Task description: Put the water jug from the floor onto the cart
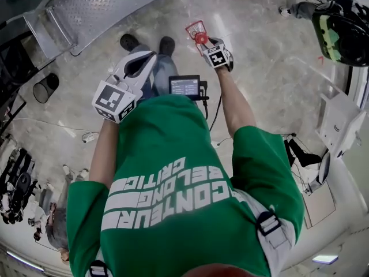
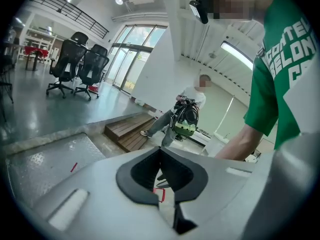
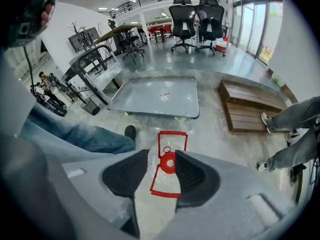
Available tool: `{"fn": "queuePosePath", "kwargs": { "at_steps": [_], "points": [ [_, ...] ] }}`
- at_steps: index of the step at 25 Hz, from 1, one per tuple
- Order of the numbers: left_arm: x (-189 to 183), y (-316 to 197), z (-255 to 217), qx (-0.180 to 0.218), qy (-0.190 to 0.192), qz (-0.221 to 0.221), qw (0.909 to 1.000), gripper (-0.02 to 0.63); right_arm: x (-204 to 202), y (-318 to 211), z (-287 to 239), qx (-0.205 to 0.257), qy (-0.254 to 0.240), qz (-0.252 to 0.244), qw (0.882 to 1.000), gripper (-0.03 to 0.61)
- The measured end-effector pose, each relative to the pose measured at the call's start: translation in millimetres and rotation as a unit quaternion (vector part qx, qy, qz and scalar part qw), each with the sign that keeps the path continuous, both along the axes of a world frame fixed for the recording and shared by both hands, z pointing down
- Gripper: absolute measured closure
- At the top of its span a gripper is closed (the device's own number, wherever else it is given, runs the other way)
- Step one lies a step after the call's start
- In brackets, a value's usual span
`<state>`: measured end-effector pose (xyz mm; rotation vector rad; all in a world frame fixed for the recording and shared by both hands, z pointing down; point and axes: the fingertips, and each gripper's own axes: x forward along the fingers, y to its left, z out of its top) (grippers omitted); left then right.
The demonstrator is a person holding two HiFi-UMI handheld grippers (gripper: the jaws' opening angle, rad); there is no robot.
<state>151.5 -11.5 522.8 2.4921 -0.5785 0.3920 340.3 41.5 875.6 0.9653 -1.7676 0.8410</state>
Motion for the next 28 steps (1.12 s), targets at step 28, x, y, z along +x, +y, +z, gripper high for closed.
{"fn": "queuePosePath", "kwargs": {
  "at_steps": [28],
  "points": [
    [-25.8,-1.0,111.9,-0.092,-0.001,-0.027,0.9954,0.598,23.1,2.6,164.3,-0.132,0.089,0.068,0.985,0.279]
  ]
}}
